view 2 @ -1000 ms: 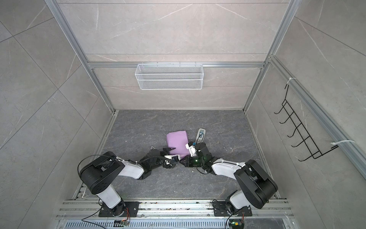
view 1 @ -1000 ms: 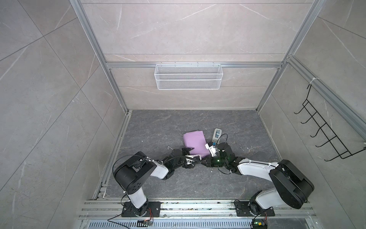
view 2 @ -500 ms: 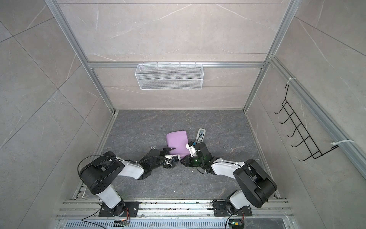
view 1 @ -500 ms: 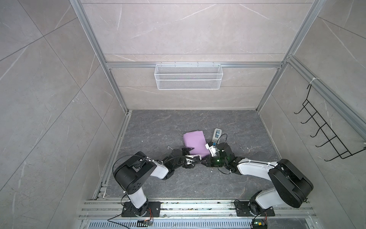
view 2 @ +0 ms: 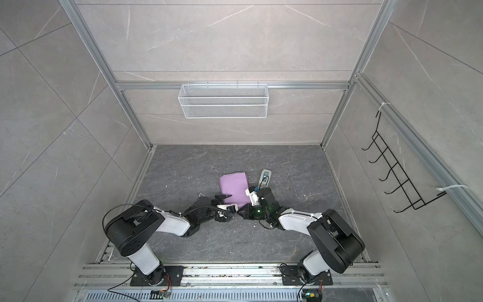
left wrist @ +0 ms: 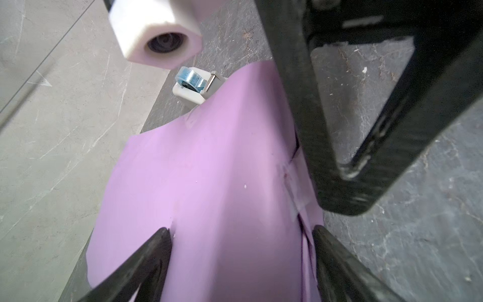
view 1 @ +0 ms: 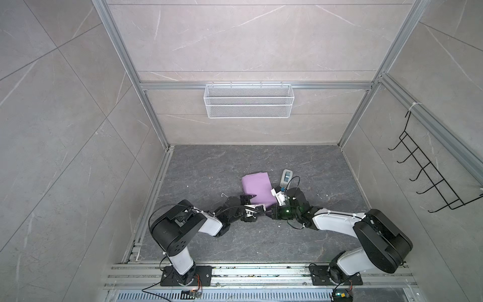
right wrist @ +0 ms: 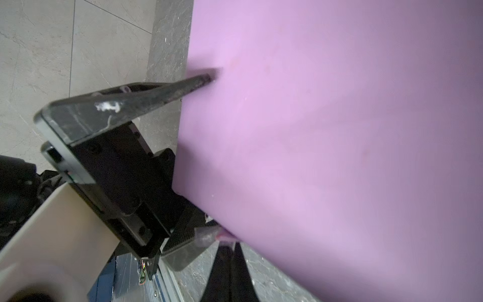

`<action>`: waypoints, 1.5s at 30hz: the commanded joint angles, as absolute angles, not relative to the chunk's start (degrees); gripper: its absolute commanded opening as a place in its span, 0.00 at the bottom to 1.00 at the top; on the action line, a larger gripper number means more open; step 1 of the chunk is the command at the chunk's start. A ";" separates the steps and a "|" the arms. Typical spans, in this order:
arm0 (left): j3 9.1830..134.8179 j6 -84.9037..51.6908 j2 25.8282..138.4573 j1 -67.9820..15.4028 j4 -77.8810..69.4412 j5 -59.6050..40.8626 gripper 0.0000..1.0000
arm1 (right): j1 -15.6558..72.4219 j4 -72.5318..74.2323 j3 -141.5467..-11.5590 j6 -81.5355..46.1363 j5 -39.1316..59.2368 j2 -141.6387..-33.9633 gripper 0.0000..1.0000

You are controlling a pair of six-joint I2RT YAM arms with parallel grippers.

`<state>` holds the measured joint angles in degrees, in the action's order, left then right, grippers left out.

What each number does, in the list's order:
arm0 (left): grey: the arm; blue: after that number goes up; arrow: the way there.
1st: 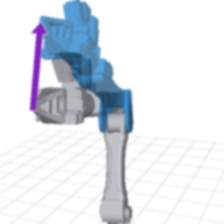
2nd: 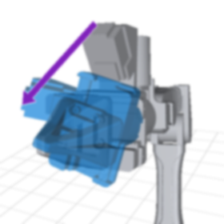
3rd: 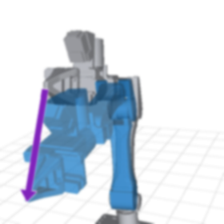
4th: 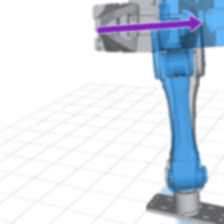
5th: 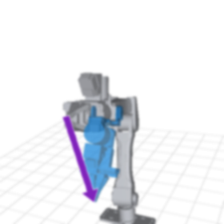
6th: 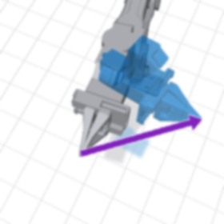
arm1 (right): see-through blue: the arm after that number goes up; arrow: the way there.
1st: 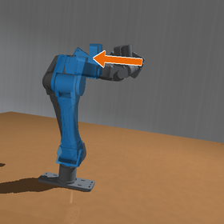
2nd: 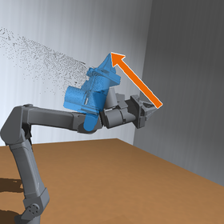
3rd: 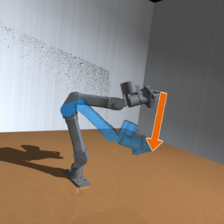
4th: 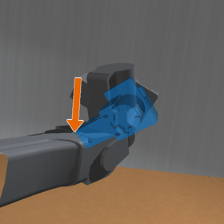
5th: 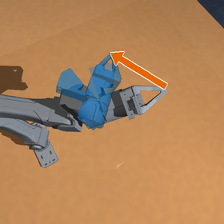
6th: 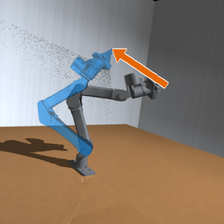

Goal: Wrap the gift box in paper

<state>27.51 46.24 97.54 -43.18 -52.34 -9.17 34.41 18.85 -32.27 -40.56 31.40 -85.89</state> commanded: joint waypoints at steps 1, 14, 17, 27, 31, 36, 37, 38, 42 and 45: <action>27.81 44.21 98.99 -42.54 -50.60 -8.32 0.84 | 34.10 19.87 -33.75 -41.22 30.76 -86.05 0.00; 27.93 44.23 99.01 -42.54 -50.54 -8.46 0.84 | 33.84 19.63 -33.66 -43.28 29.82 -86.07 0.08; 27.89 44.21 98.88 -42.54 -50.59 -8.48 0.84 | 33.84 19.48 -33.84 -43.82 29.53 -86.30 0.13; 27.89 44.17 98.79 -42.57 -50.55 -8.61 0.84 | 33.84 18.13 -33.92 -45.00 28.24 -86.04 0.21; 27.94 44.12 98.92 -42.55 -50.69 -8.61 0.84 | 33.84 17.75 -33.79 -45.87 27.55 -86.22 0.24; 27.90 44.12 98.96 -42.56 -50.73 -8.70 0.84 | 33.84 16.86 -33.70 -47.02 26.41 -85.79 0.28; 27.94 44.17 99.02 -42.59 -50.83 -8.66 0.84 | 33.83 16.60 -33.66 -47.18 26.28 -85.78 0.29; 27.86 44.12 99.06 -42.55 -50.83 -8.70 0.84 | 33.83 16.53 -33.66 -47.43 26.21 -85.70 0.29; 27.90 44.12 98.97 -42.57 -50.82 -8.68 0.84 | 33.85 16.44 -33.64 -48.12 26.06 -85.70 0.32; 27.87 44.04 98.88 -42.59 -50.80 -8.70 0.84 | 33.84 16.01 -33.66 -48.67 25.67 -85.63 0.34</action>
